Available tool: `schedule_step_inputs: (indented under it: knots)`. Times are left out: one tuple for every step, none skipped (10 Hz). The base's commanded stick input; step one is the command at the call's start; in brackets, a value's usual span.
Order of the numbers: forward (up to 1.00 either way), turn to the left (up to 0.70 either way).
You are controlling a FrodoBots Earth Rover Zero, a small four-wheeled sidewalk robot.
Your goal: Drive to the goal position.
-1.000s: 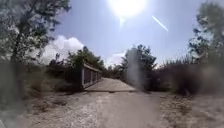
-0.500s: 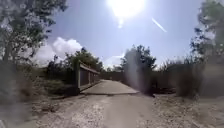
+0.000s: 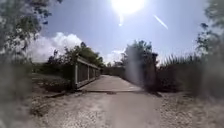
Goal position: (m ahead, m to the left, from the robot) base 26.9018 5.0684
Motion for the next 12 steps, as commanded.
schedule_step_inputs:
  knots:
    - [0.60, 0.01]
    - [0.60, 0.01]
    - [0.60, 0.01]
    - [0.60, 0.01]
    - [0.60, 0.01]
    - [0.60, 0.01]
    - [0.60, 0.01]
    - [0.60, 0.01]
    - [0.60, 0.01]
    - [0.60, 0.01]
    - [0.60, 0.01]
    - [0.60, 0.01]
